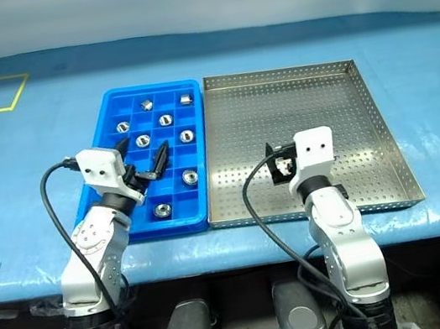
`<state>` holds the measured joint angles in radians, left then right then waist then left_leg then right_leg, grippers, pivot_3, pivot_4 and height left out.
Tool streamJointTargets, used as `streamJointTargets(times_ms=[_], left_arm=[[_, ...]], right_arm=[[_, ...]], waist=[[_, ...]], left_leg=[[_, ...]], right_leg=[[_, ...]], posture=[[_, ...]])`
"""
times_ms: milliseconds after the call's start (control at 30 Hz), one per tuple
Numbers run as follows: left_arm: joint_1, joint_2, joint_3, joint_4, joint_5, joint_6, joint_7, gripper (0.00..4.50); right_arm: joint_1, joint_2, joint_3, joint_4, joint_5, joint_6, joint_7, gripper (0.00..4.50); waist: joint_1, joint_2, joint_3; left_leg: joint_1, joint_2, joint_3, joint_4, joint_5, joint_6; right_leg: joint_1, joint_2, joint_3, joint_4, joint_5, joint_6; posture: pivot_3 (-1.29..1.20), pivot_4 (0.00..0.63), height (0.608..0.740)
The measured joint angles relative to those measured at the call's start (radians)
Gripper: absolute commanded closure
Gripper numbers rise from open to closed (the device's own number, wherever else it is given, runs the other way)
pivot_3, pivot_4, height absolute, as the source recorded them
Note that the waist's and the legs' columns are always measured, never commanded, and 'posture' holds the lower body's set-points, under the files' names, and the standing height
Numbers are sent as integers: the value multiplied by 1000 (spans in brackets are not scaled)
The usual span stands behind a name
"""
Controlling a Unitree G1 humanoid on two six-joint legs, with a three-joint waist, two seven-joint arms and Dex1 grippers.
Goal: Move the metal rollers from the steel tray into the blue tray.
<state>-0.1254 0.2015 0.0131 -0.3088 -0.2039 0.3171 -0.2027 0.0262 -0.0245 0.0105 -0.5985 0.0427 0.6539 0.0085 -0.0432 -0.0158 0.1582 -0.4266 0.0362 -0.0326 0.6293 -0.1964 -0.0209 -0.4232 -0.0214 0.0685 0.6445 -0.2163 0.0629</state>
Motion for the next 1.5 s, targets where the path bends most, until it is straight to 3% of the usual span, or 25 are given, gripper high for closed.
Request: streamJointTargets(times_ms=[1500], left_arm=[[6,-4,-4,35,48,1,19,0]], right_arm=[[55,9,42,10,-8,-47,-23,60]], waist=[[-8,0,0]], left_leg=[[0,-1,1,2,1,0]], right_leg=[[1,0,2,0,2,2]], posture=[[-36,150,740]])
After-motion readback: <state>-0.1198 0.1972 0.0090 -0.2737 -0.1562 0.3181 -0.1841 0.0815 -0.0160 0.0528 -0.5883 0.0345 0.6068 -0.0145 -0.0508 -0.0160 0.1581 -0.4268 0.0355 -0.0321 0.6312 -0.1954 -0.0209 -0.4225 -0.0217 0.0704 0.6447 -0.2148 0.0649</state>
